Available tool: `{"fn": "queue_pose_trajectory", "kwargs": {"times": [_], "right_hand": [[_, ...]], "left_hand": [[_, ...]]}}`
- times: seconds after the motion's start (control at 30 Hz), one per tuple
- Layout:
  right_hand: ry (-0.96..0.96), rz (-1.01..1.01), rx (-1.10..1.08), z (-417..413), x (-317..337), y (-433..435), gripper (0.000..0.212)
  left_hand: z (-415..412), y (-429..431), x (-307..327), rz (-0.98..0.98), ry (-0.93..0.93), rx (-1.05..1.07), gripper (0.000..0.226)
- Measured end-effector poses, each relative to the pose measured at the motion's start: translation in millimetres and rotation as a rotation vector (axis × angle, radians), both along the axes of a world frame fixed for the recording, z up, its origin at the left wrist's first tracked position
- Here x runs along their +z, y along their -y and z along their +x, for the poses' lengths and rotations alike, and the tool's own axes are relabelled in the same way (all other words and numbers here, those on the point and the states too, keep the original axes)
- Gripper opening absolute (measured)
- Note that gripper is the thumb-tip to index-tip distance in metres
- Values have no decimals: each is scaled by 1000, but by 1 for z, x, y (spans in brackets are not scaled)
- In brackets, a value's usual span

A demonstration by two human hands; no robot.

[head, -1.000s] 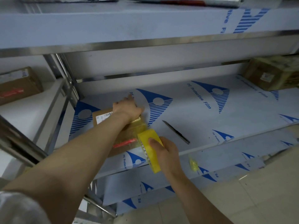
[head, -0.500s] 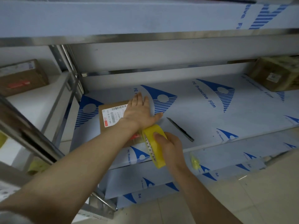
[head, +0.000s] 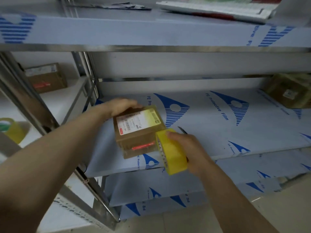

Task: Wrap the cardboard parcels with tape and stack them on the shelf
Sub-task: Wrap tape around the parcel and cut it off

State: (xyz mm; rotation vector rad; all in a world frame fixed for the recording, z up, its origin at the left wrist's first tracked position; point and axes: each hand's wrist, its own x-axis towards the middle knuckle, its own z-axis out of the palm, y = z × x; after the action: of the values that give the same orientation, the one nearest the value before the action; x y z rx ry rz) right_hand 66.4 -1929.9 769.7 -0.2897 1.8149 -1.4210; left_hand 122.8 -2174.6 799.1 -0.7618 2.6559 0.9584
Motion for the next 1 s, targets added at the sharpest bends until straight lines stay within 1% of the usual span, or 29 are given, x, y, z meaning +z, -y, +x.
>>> {"fn": "queue_pose_trajectory", "kwargs": {"times": [0.03, 0.07, 0.1, 0.13, 0.17, 0.2, 0.23, 0.27, 0.3, 0.37, 0.43, 0.47, 0.5, 0.57, 0.6, 0.63, 0.7, 0.73, 0.77, 0.8, 0.83, 0.87, 0.9, 0.97, 1.0], "right_hand": [[13, -37, 33, -4, 12, -2, 26], [3, -70, 57, -7, 23, -2, 29], [-10, -91, 61, -10, 30, 2, 33], [-20, -98, 51, -10, 36, 8, 35], [-25, -92, 33, -9, 40, 13, 36], [-30, -75, 15, -8, 43, 18, 36], [-28, -63, 6, -7, 44, 21, 36], [-19, -63, 3, -7, 44, 22, 36], [-9, -72, 10, -7, 44, 22, 36], [-17, -124, 34, -10, 49, 20, 38], [-40, -195, 80, -15, 59, 22, 55], [-72, -194, 109, -18, 63, 26, 60], [-115, -187, 131, -22, 66, 32, 57], [-182, -182, 134, -30, 69, 52, 33], [-206, -191, 125, -34, 69, 64, 24], [-231, -197, 119, -37, 67, 77, 18], [-281, -176, 90, -46, 63, 102, 23], [-290, -163, 72, -49, 60, 113, 28], [-283, -152, 55, -51, 58, 122, 34], [-259, -146, 43, -52, 56, 129, 45], [-235, -131, 33, -51, 54, 134, 58], [-214, -125, 24, -52, 51, 136, 66], [-188, -147, 22, -52, 48, 134, 62], [-136, -212, 64, -50, 43, 129, 39], [-126, -231, 88, -47, 44, 125, 34]], "left_hand": [[2, 3, 7, 94, 39, -33, 49], [6, 4, 11, 172, 138, -76, 65], [10, 3, 13, 210, 249, -107, 83], [11, -1, 11, 172, 331, -145, 99], [10, -6, 6, 65, 373, -180, 110], [10, -11, 1, -53, 361, -173, 117], [8, -13, -3, -93, 319, -137, 119], [6, -12, -5, -43, 261, -101, 114], [5, -9, -4, 52, 215, -75, 108], [7, -2, 2, 187, 220, -87, 95], [9, 6, 5, 211, 226, -101, 81], [10, 9, 6, 197, 197, -85, 74], [10, 11, 7, 133, 148, -61, 68], [7, 12, 5, -144, 40, -15, 64], [6, 10, 3, -278, -13, 1, 69], [6, 8, -2, -342, -36, -13, 80], [6, 0, -14, -328, 40, -123, 111], [8, -4, -22, -342, 94, -181, 123], [9, -7, -31, -388, 111, -203, 129], [9, -9, -41, -446, 80, -190, 129], [9, -9, -47, -500, 28, -160, 125], [8, -10, -52, -548, -18, -136, 120], [8, -12, -55, -589, -44, -121, 117], [8, -14, -58, -624, -64, -113, 114], [9, -14, -59, -621, -67, -110, 114]]}}
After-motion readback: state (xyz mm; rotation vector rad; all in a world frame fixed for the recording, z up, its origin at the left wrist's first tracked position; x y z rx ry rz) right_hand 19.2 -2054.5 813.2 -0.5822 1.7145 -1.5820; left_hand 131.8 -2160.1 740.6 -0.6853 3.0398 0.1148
